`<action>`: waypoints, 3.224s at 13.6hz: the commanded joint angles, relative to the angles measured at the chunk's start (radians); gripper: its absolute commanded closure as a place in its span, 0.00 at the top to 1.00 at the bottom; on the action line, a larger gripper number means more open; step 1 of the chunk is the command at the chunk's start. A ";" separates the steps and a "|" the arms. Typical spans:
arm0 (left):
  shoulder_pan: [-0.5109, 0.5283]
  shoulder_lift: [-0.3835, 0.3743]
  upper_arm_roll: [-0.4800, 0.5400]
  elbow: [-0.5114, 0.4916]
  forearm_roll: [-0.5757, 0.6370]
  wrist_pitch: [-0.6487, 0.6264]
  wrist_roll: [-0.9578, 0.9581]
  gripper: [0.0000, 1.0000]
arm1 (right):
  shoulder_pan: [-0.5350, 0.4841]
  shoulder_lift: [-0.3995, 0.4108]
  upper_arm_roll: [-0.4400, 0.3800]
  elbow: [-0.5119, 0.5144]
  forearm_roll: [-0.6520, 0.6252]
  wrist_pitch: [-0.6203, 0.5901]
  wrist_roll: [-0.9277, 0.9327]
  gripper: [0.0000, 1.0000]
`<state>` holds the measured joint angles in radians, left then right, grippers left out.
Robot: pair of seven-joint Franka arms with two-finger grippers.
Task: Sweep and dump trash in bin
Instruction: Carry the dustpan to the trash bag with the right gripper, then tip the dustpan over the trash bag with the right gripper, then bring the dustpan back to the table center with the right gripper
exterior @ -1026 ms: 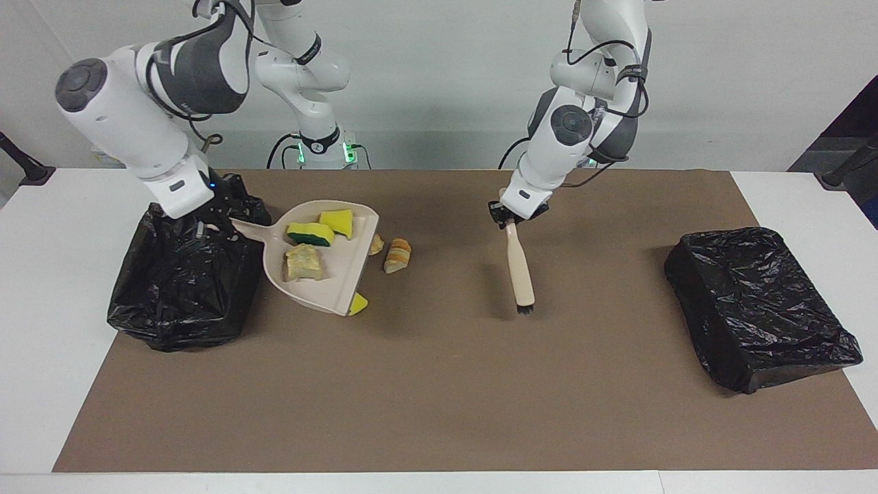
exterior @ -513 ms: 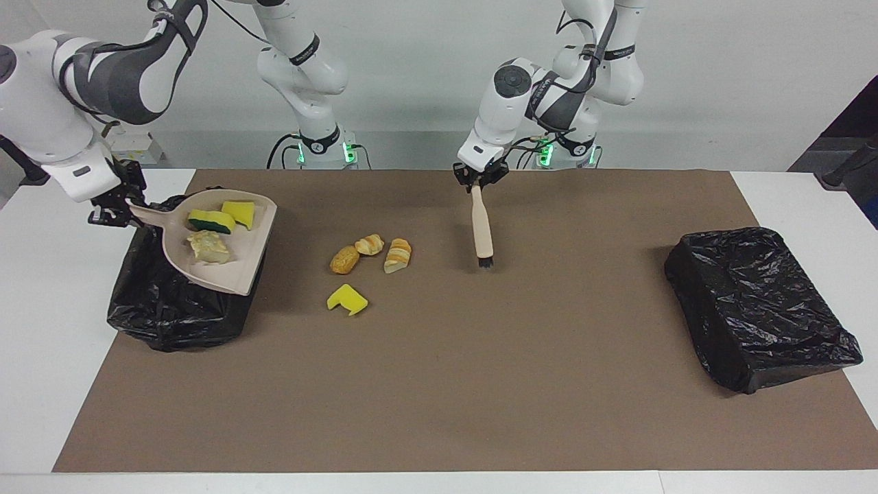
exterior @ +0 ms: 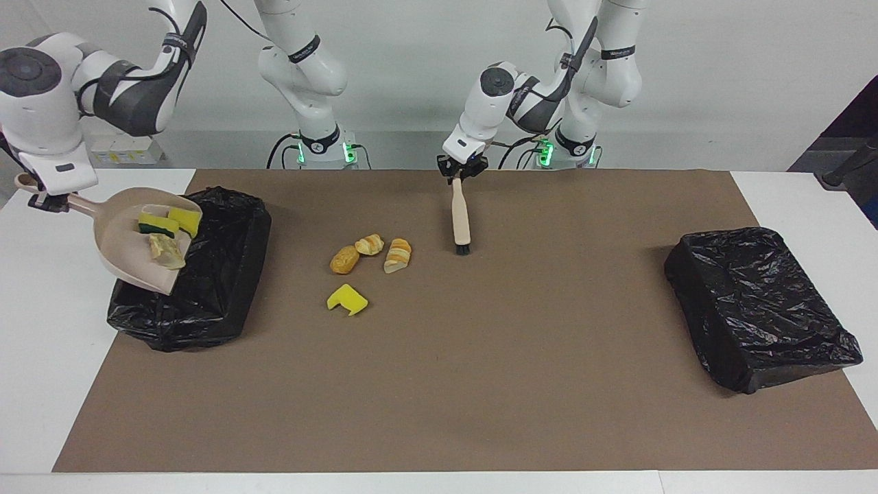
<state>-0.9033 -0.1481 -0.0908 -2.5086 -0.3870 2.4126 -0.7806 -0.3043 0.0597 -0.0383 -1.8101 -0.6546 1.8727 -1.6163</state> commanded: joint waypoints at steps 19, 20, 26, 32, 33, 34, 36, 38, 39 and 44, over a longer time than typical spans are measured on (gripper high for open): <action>0.012 -0.039 0.023 -0.052 -0.015 -0.004 -0.009 1.00 | 0.105 -0.179 0.262 0.180 0.406 -0.351 0.890 0.00; 0.036 -0.033 0.023 -0.024 -0.015 -0.036 -0.006 1.00 | 0.135 -0.155 0.262 0.178 0.427 -0.327 0.967 0.00; 0.280 -0.024 0.028 0.170 0.005 -0.303 0.190 1.00 | 0.278 0.001 0.264 0.179 0.472 -0.173 1.366 0.00; 0.530 0.102 0.028 0.367 0.148 -0.409 0.412 1.00 | 0.430 0.138 0.264 0.204 0.533 -0.078 1.773 0.00; 0.576 0.114 0.028 0.401 0.177 -0.430 0.449 1.00 | 0.463 0.179 0.262 0.237 0.552 -0.049 1.856 0.00; 0.607 0.122 0.028 0.437 0.218 -0.457 0.474 1.00 | 0.484 0.207 0.262 0.251 0.587 -0.028 1.909 0.00; 0.680 0.160 0.029 0.529 0.241 -0.525 0.556 1.00 | 0.529 0.256 0.262 0.267 0.636 0.024 1.966 0.00; 0.748 0.174 0.029 0.592 0.272 -0.572 0.642 1.00 | 0.585 0.313 0.262 0.281 0.638 0.098 2.077 0.00; 0.771 0.174 0.029 0.618 0.280 -0.593 0.670 1.00 | 0.611 0.340 0.262 0.296 0.639 0.115 2.114 0.00; 0.883 0.157 0.031 0.789 0.338 -0.805 0.822 1.00 | 0.724 0.459 0.261 0.301 0.664 0.239 2.300 0.00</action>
<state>-0.0610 0.0022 -0.0477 -1.7989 -0.0778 1.6970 -0.0047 0.3879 0.4698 0.2271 -1.5470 -0.0134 2.0907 0.6368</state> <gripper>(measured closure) 0.000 0.678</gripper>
